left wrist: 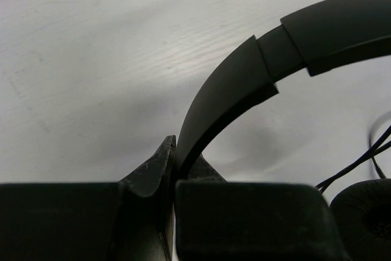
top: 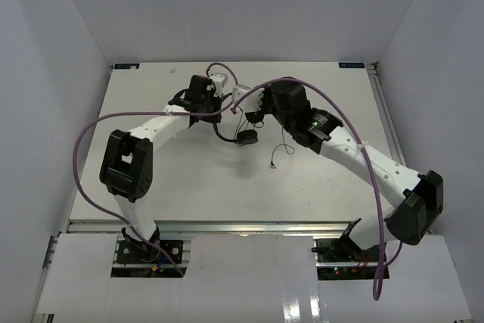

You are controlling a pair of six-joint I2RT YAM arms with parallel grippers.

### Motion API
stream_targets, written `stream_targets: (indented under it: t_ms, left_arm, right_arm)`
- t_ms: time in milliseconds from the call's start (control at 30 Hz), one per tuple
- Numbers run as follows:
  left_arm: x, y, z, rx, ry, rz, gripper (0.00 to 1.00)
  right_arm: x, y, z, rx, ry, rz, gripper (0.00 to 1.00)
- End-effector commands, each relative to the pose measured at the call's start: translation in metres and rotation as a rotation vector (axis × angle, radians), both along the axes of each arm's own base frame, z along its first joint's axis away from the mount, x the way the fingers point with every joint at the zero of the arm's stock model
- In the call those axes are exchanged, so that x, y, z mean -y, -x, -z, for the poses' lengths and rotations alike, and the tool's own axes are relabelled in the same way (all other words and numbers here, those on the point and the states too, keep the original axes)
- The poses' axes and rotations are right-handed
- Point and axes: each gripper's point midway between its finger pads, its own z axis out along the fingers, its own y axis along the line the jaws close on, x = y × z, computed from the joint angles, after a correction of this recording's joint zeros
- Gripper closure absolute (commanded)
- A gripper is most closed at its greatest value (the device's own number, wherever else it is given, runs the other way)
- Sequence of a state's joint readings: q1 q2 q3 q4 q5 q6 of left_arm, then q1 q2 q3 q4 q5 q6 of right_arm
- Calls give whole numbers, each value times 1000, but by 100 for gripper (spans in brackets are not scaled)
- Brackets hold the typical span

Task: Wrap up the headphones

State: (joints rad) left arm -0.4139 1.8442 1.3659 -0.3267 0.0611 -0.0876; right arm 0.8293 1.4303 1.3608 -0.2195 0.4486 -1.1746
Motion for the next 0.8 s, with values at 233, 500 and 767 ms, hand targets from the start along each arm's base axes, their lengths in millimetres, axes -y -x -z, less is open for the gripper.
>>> stream_targets:
  t_ms: [233, 500, 767]
  left_arm:
    - [80, 59, -59, 49, 197, 381, 100]
    - [106, 64, -34, -23, 199, 436, 100]
    - [121, 55, -28, -59, 219, 431, 100]
  right_arm:
    - [10, -24, -38, -25, -293, -53, 92]
    - [-2, -24, -70, -16, -390, -92, 92]
    - [-11, -22, -58, -67, -421, -119, 92]
